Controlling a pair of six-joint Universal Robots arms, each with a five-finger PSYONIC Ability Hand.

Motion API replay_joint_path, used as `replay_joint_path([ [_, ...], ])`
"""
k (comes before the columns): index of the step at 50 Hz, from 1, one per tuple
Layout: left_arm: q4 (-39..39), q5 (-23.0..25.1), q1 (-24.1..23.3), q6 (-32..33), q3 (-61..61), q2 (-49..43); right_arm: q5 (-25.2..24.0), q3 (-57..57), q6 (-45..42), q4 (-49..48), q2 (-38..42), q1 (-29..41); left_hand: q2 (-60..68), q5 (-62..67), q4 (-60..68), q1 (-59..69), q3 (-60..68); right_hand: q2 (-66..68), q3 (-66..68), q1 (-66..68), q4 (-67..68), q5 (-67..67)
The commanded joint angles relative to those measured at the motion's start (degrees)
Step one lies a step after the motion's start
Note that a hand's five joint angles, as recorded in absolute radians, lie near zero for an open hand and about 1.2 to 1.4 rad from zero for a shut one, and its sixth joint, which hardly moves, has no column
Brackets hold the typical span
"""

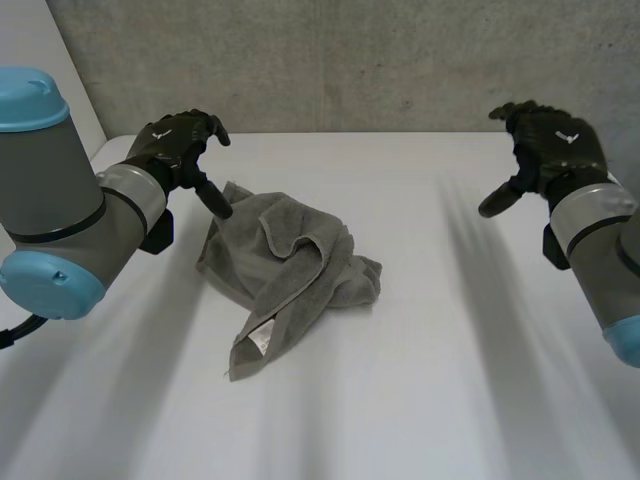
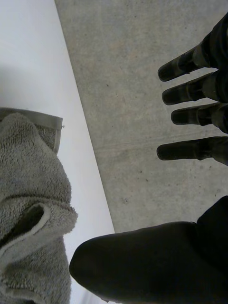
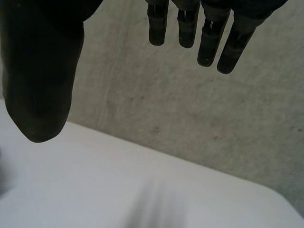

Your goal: Fold the towel.

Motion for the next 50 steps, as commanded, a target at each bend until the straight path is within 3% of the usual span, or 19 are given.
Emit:
replay_joint_path([
  [1,0.4,0.1,0.9,1.0,0.1,0.2,-2.2,-1.6,-1.1,1.5,-0.8,-0.2,-3.9,-2.8,-4.3,-3.7,-4.1,-4.4,-3.8,-2.6,-4.6,-3.3],
  [9,0.2,0.2,0.9,1.1,0.0,0.3,-6.4,-3.2,-1.3,5.3,-0.9,-0.1,-3.9,-2.8,-4.3,-3.7,-4.1,-4.4,-3.8,-2.6,-4.6,-3.3],
  [34,0.5,0.3,1.4,1.2,0.1,-0.4,-5.9,-3.1,-3.1,5.9,-1.1,0.5,-3.9,-2.8,-4.3,-3.7,-4.1,-4.4,-3.8,-2.6,-4.6,-3.3],
  [41,1.2,0.7,1.3,1.6,-0.2,-0.9,-9.0,-3.6,-5.1,7.5,0.5,0.8,-3.7,-2.6,-4.1,-3.6,-3.9,-4.4,-3.8,-2.6,-4.6,-3.3],
  [44,2.5,1.8,1.3,4.1,-0.7,-2.8,-12.5,-4.1,-7.9,10.6,3.7,1.6,-3.5,-2.4,-4.0,-3.4,-3.7,-4.4,-3.8,-2.6,-4.6,-3.3],
  [46,3.9,3.6,1.2,10.1,-1.3,-5.0,-13.7,-4.5,-8.6,12.3,5.3,2.8,-3.5,-2.4,-4.0,-3.4,-3.7,-4.4,-3.8,-2.6,-4.6,-3.3],
  [47,3.9,3.6,1.2,10.2,-1.3,-5.0,-14.6,-4.9,-8.6,13.7,6.7,4.7,-3.5,-2.4,-4.0,-3.4,-3.7,-4.4,-3.8,-2.6,-4.6,-3.3],
  [49,6.0,4.8,1.0,17.6,-1.9,-7.1,-15.1,-5.1,-8.3,14.4,7.9,6.7,-3.5,-2.4,-4.0,-3.4,-3.7,-4.4,-3.8,-2.6,-4.6,-3.3],
  [50,6.0,4.8,1.0,17.6,-1.9,-7.1,-15.1,-5.1,-7.3,14.4,9.0,8.1,-3.5,-2.4,-4.0,-3.4,-3.7,-4.4,-3.8,-2.6,-4.6,-3.3],
])
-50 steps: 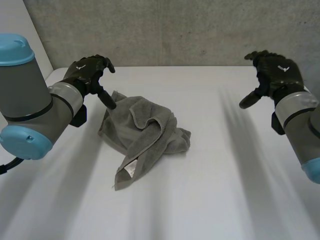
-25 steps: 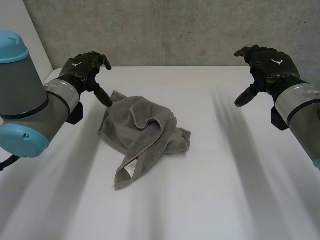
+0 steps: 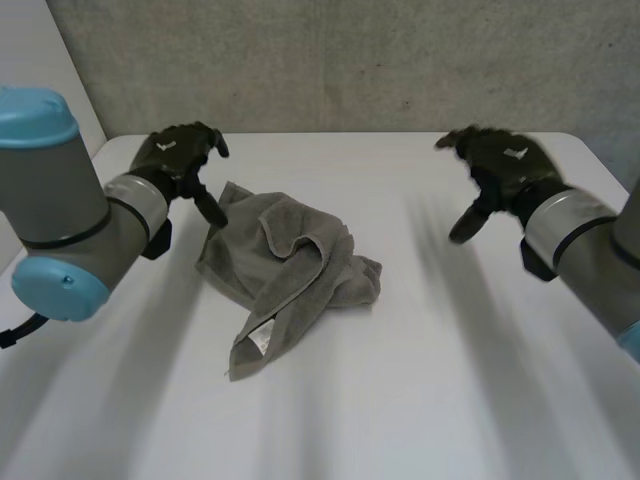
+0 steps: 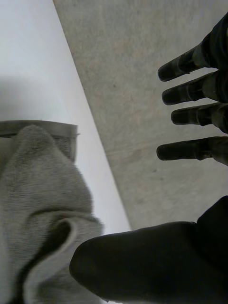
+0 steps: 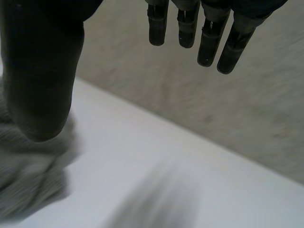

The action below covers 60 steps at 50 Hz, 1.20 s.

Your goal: Fold the towel.

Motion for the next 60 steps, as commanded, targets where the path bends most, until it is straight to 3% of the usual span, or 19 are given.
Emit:
replay_joint_path([
  [1,4.5,2.8,-0.3,14.4,-1.1,-5.0,-3.8,-1.0,-0.5,4.7,6.2,6.4,-3.4,-2.4,-4.0,-3.2,-3.7,-4.4,-3.8,-2.6,-4.6,-3.3],
  [11,14.3,3.4,-0.9,17.3,-0.4,-11.0,1.0,-6.1,10.5,-2.8,14.4,15.5,-2.9,-1.9,-3.4,-2.7,-3.2,-4.4,-3.8,-2.6,-4.6,-3.3],
  [20,18.8,8.5,-2.1,17.1,2.3,-15.2,6.0,-13.7,26.2,-3.3,21.3,18.9,-1.4,-0.4,-1.9,-1.2,-1.7,-4.4,-3.8,-2.6,-4.6,-3.3],
  [23,18.9,11.1,-2.5,17.1,2.8,-16.4,6.8,-16.9,27.4,-3.1,24.7,19.3,-0.9,0.1,-1.4,-0.7,-1.2,-4.4,-3.8,-2.6,-4.6,-3.3],
  [27,19.1,13.4,-3.1,17.1,3.2,-17.5,7.2,-19.8,27.6,-3.2,27.5,20.0,-0.1,0.9,-0.6,0.1,-0.4,-0.4,0.2,1.4,-0.7,0.6],
  [31,19.2,13.8,-3.1,17.2,4.3,-18.8,7.2,-24.1,27.4,-2.7,30.7,20.0,7.8,8.8,7.3,8.1,7.5,30.2,30.8,32.0,30.0,31.3],
  [32,19.2,13.7,-3.1,17.2,5.3,-19.6,7.2,-25.4,27.3,-2.5,31.5,20.0,19.5,20.5,19.0,19.7,19.2,42.8,43.4,44.6,42.6,43.9],
  [33,19.0,13.7,-3.1,17.2,6.6,-20.5,7.2,-25.4,27.3,-2.5,31.5,20.0,33.3,34.3,32.7,33.5,33.0,42.9,43.6,44.8,42.7,44.0],
  [34,19.0,13.7,-3.1,17.2,6.6,-20.5,7.1,-26.4,27.2,-2.3,31.8,19.9,33.4,34.4,32.9,33.6,33.1,51.9,52.6,53.8,51.7,53.0],
  [35,18.8,13.7,-3.1,17.2,7.6,-21.2,7.1,-26.4,27.2,-2.3,31.8,19.9,43.9,44.9,43.4,44.1,43.6,52.0,52.7,53.8,51.8,53.1],
  [36,18.6,13.7,-3.1,17.2,8.9,-21.7,7.0,-27.6,27.1,-1.9,31.9,19.4,54.0,55.0,53.5,54.2,53.7,62.2,62.8,64.0,61.9,63.2],
  [37,18.6,13.7,-3.1,17.2,8.9,-21.7,6.9,-29.2,27.1,-1.5,31.9,19.1,54.1,55.1,53.6,54.3,53.8,65.6,66.2,67.4,65.3,66.6],
  [39,18.6,13.2,-3.1,17.1,10.5,-21.7,6.8,-31.4,26.6,-0.9,32.1,18.5,65.5,66.5,64.9,65.7,65.2,65.6,66.2,67.4,65.4,66.7],
  [44,18.6,12.4,-2.5,16.2,13.7,-18.2,6.7,-41.5,23.1,1.5,32.3,15.9,65.5,66.5,65.0,65.7,65.2,65.6,66.2,67.4,65.4,66.7],
  [46,18.6,11.6,-2.4,14.9,14.8,-15.9,6.6,-51.1,19.9,3.4,32.1,14.4,65.5,66.5,65.0,65.7,65.2,65.6,66.2,67.4,65.4,66.7],
  [52,18.9,6.1,-2.0,3.8,18.7,-5.2,5.3,-66.3,14.9,4.7,28.4,13.7,65.5,66.5,65.0,65.7,65.2,65.6,66.2,67.4,65.4,66.7],
  [54,18.6,3.8,-1.8,-2.0,19.2,0.6,5.2,-68.2,13.4,4.7,26.0,13.6,65.5,66.5,65.0,65.7,65.2,65.6,66.2,67.4,65.4,66.7],
  [60,14.9,3.4,-1.2,-8.4,13.3,10.1,1.2,-69.5,5.1,6.3,18.7,13.6,65.5,66.5,65.0,65.7,65.2,65.6,66.2,67.4,65.4,66.7],
])
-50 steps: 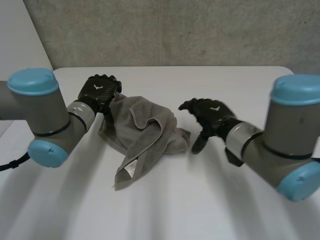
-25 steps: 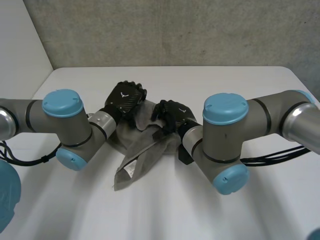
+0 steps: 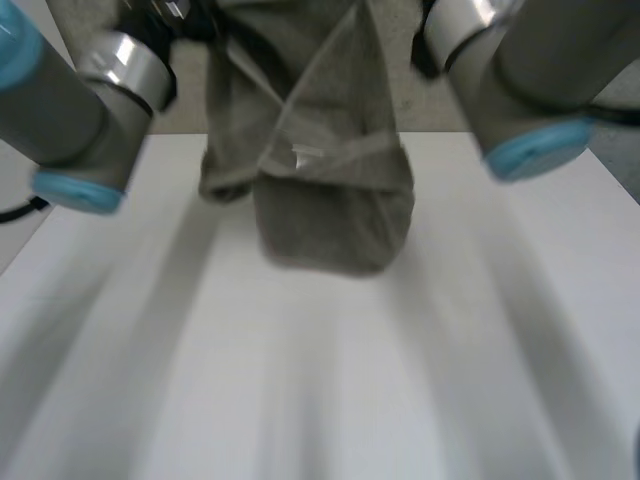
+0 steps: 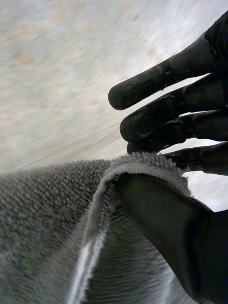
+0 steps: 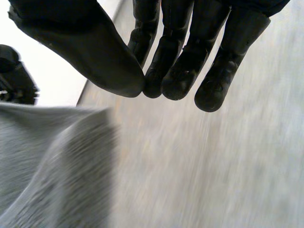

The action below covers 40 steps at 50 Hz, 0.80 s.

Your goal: Fold the towel.

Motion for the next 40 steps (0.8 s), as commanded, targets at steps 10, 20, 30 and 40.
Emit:
replay_joint_path([
  [10,-5.1,6.5,0.9,-7.5,-32.1,21.9,-18.5,17.9,-16.6,22.8,-11.2,2.1,2.7,4.6,2.2,6.8,2.9,3.7,3.1,3.2,3.1,2.9],
  [20,-2.4,13.8,7.5,16.5,-54.5,15.6,-15.5,62.2,-29.9,8.1,-17.1,1.8,-14.5,-12.6,-15.1,-10.4,-14.3,-44.4,-45.0,-44.9,-45.0,-45.2],
  [30,-1.7,11.2,9.1,23.6,-55.8,13.1,-4.5,73.9,-26.4,-3.2,-22.6,2.2,-32.9,-31.0,-33.5,-28.8,-32.7,-56.4,-57.1,-56.9,-57.1,-57.3],
  [40,4.8,8.0,9.7,21.1,-56.6,12.4,-5.0,77.0,-23.3,-8.9,-21.2,3.0,-36.6,-34.7,-37.2,-32.5,-36.4,-55.3,-55.9,-55.8,-55.9,-56.1],
])
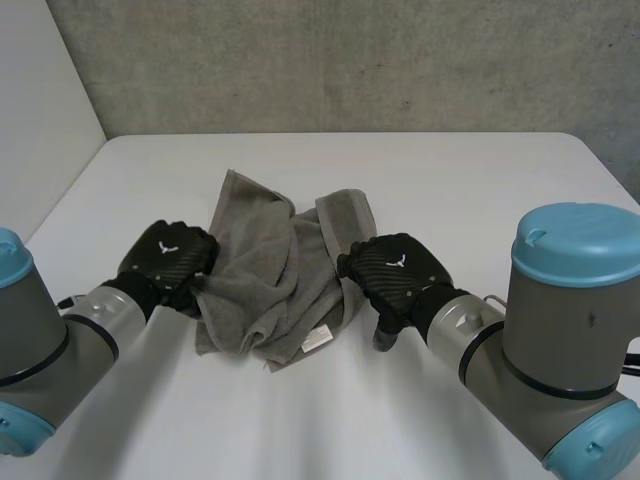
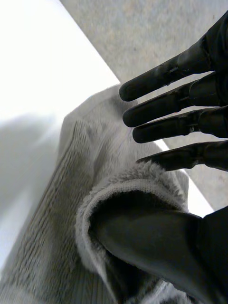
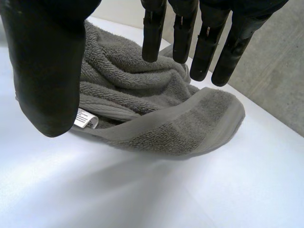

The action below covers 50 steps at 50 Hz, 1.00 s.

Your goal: Fold the towel.

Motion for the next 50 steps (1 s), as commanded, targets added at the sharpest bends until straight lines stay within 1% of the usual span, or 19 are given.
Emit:
replay_joint_path([
  [1,6.1,-1.8,0.3,-1.8,-1.4,-0.5,-0.9,1.9,0.9,-5.5,2.6,1.0,-2.3,-0.7,-2.2,-1.3,-2.4,-3.1,-2.1,-2.4,-1.9,-0.1],
  [5,9.2,-2.0,0.4,-1.6,-2.9,-1.1,-1.0,1.9,0.7,-8.7,5.1,1.9,-2.3,-0.7,-2.2,-1.3,-2.4,-2.3,-1.3,-1.6,-1.1,0.7],
  [8,9.7,-2.2,0.3,-1.6,-3.0,-1.4,-1.1,0.9,0.4,-10.4,7.3,2.4,-2.3,-0.7,-2.2,-1.3,-2.4,-1.1,-0.1,-0.4,0.1,1.9],
  [11,10.0,-2.2,0.3,-1.7,-2.9,-1.8,-1.2,-0.2,-0.8,-11.5,9.3,2.4,-2.3,-0.7,-2.2,-1.3,-2.4,2.7,3.8,3.5,4.0,5.8],
  [13,10.2,-2.2,0.2,-1.7,-2.8,-1.8,-1.1,-1.3,-2.8,-12.2,11.5,2.4,-2.3,-0.7,-2.2,-1.3,-2.4,4.8,5.8,5.5,6.0,7.8],
  [19,11.5,-2.6,0.3,-1.8,-3.2,-1.7,-1.0,-3.3,-6.4,-12.5,14.5,2.4,-2.3,-0.7,-2.2,-1.3,-2.4,6.3,7.3,7.0,7.5,9.3],
  [21,11.8,-3.0,0.3,-1.8,-3.5,-1.6,-0.9,-4.7,-8.7,-13.3,16.4,2.4,-2.3,-0.7,-2.2,-1.3,-2.4,7.1,8.1,7.8,8.3,10.1],
  [24,12.1,-3.9,0.3,-1.8,-4.0,-1.5,-0.8,-5.5,-10.4,-13.7,17.6,2.4,-2.3,-0.7,-2.2,-1.3,-2.4,8.0,9.0,8.7,9.2,11.0],
  [30,12.1,-4.7,0.3,-2.0,-4.4,-1.5,-0.6,-6.0,-10.9,-15.1,18.4,2.0,-2.3,-0.7,-2.2,-1.3,-2.4,11.2,12.2,11.9,12.4,14.2],
  [35,12.1,-4.7,0.2,-2.0,-4.4,-1.5,-0.3,-5.8,-10.9,-18.4,18.8,2.1,-2.3,-0.7,-2.2,-1.3,-2.4,20.4,21.4,21.1,21.6,23.4],
  [39,12.1,-4.7,0.3,-2.0,-4.4,-1.4,-0.2,-6.0,-10.9,-19.6,18.9,2.2,-2.3,-0.7,-2.2,-1.3,-2.4,23.6,24.6,24.3,24.8,26.6],
  [40,12.1,-4.7,0.2,-2.0,-4.5,-1.4,-0.2,-6.1,-10.9,-19.9,19.4,2.2,-2.3,-0.7,-2.2,-1.3,-2.4,26.8,27.8,27.5,28.0,29.8],
  [41,12.1,-4.7,0.2,-2.0,-4.6,-1.3,-0.1,-6.2,-10.9,-20.2,19.8,2.3,-2.5,-0.9,-2.3,-1.5,-2.6,34.3,35.3,35.0,35.5,37.3],
  [42,12.1,-4.7,0.2,-2.0,-4.6,-1.3,-0.1,-6.2,-10.9,-20.2,19.8,2.3,-2.5,-0.9,-2.4,-1.5,-2.6,34.4,35.4,35.1,35.6,37.4],
  [43,12.1,-4.7,0.2,-2.0,-4.7,-1.3,-0.1,-6.3,-11.0,-20.4,19.9,2.3,-2.5,-0.9,-2.4,-1.5,-2.6,42.4,43.4,43.1,43.6,45.4],
  [44,12.1,-4.7,0.2,-2.0,-5.0,-1.2,-0.1,-6.3,-11.0,-20.4,19.9,2.3,-2.8,-1.2,-2.7,-1.8,-2.9,42.4,43.5,43.2,43.7,45.5],
  [45,12.1,-4.7,0.2,-2.0,-5.0,-1.2,-0.1,-6.4,-11.0,-20.6,19.9,2.3,-2.8,-1.3,-2.7,-1.8,-2.9,52.3,53.3,53.0,53.5,55.3],
  [46,12.1,-4.7,0.2,-2.0,-5.1,-1.2,0.0,-6.4,-10.9,-20.7,19.9,2.2,-2.8,-1.3,-2.7,-1.8,-2.9,55.8,56.8,56.5,57.0,58.8],
  [50,12.1,-4.8,0.2,-2.0,-5.1,-1.1,0.1,-6.3,-10.4,-20.8,18.8,1.5,-2.1,-0.6,-2.0,-1.1,-2.2,55.8,56.9,56.6,57.1,58.9],
])
